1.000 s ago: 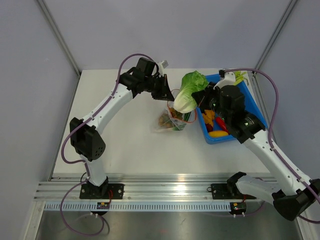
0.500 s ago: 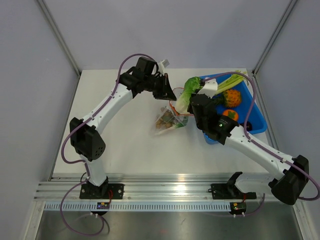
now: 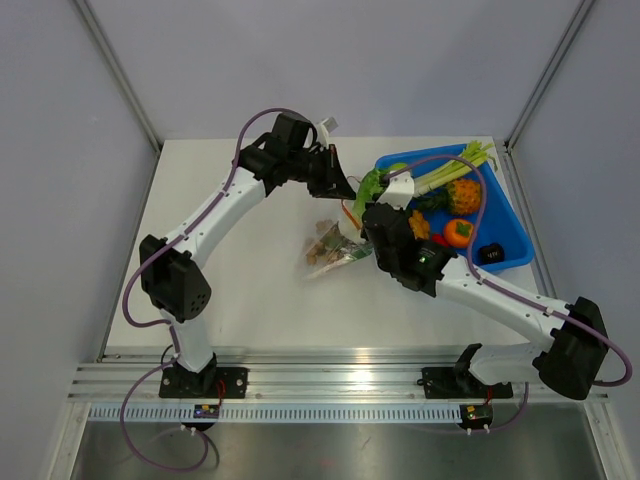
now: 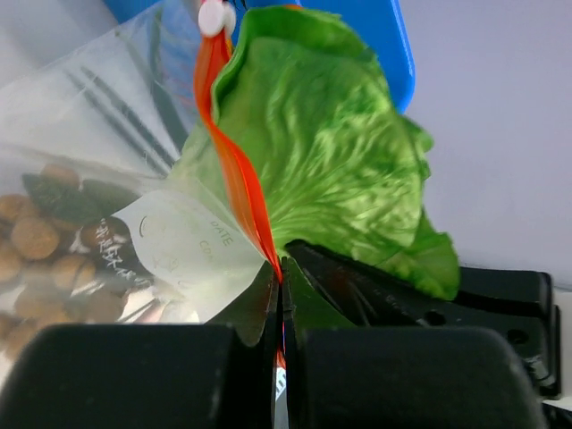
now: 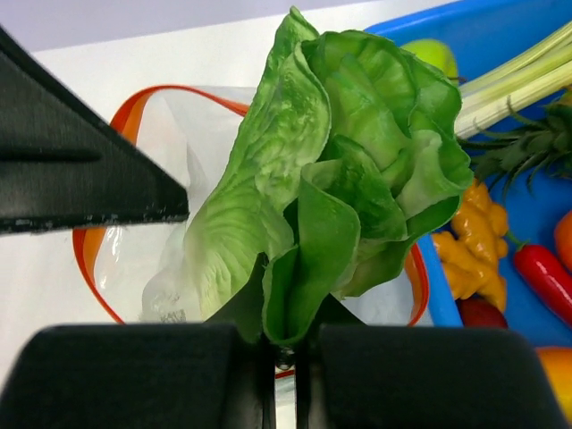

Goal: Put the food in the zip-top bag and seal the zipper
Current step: Place the fake vegetable in the bin.

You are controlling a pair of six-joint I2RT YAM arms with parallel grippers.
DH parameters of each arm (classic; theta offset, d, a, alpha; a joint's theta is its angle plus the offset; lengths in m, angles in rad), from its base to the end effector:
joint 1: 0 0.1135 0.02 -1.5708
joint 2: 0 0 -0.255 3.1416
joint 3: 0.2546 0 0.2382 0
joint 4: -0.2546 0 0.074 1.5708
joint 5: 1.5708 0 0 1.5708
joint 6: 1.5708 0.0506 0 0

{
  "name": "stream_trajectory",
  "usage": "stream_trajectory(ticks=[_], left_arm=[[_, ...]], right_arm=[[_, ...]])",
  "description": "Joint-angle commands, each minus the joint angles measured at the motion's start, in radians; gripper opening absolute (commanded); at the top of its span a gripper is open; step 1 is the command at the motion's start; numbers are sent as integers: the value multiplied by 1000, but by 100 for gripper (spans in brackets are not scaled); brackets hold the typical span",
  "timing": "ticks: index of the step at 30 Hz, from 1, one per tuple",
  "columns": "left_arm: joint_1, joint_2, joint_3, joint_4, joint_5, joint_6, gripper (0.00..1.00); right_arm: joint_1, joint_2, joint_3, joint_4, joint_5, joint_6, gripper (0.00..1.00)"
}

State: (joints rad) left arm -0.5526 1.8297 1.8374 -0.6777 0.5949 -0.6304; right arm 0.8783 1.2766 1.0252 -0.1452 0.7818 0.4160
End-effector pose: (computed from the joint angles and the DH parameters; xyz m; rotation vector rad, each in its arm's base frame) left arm 0.3308 -0.2373 0.3498 0.2631 2.4202 -1.2621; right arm 0.2098 0.1971 0.3159 0.0675 1.8492 0.1292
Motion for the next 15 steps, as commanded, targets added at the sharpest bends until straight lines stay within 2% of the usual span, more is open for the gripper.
stream_trajectory(ticks=[1, 2, 4, 5, 8, 12, 15], left_arm=[[10, -7, 16, 83, 29, -29, 0], [14, -10, 17, 86, 31, -31, 0], [19, -9, 20, 92, 37, -35, 0], [23, -9, 20, 99, 48, -38, 0], [28, -7, 17, 115, 62, -49, 0], [28, -10, 7, 127, 74, -55, 0], [28, -15, -9, 145, 88, -63, 0]], right_arm=[[11, -10, 4, -14, -79, 28, 7], [13, -11, 12, -36, -94, 21, 18], [13, -11, 47, -97, -151, -31, 30], [13, -8, 67, -123, -174, -48, 48], [11, 9, 162, -259, -194, -75, 68], [2, -40, 219, -329, -200, -89, 73], [-48, -91, 231, -358, -248, -54, 73]])
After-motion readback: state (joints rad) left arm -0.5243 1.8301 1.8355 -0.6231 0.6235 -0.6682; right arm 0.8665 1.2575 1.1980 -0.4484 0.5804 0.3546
